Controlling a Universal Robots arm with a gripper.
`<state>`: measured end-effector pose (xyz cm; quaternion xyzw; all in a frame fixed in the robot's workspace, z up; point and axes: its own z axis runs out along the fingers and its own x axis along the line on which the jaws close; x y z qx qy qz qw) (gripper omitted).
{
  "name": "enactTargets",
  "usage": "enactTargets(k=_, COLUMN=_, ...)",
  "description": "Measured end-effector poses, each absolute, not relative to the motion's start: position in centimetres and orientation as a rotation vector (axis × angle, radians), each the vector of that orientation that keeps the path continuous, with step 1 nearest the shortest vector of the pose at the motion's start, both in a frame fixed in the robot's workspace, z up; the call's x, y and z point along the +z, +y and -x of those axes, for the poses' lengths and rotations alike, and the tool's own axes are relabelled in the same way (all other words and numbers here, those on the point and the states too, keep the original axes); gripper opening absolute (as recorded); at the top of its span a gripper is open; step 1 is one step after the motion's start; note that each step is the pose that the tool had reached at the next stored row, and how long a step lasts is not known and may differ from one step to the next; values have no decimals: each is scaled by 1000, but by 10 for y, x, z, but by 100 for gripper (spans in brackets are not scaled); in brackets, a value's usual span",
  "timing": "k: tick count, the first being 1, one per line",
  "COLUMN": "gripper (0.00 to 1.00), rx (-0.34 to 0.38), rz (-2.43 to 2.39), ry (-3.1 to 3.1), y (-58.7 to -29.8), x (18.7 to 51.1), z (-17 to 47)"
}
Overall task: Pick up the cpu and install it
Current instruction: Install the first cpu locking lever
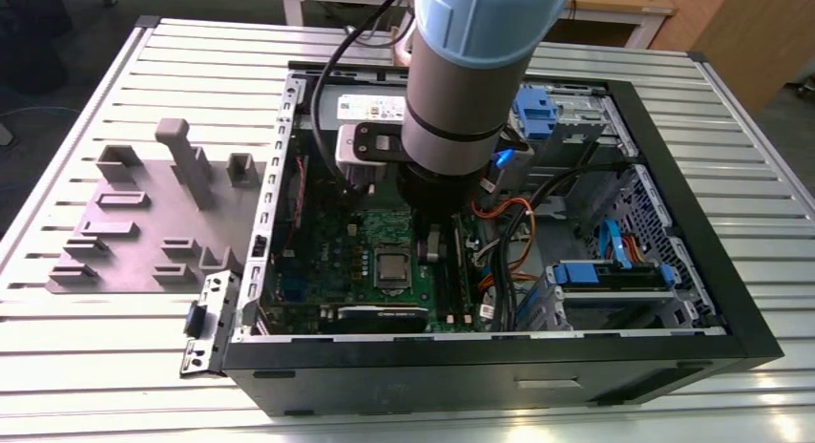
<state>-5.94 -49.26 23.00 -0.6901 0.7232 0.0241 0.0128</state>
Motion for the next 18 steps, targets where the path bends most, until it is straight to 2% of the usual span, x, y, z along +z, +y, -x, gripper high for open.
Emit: enactTargets(k=18, gripper=11, rx=70, rz=2177, ry=2237, y=-506, x=220, z=60)
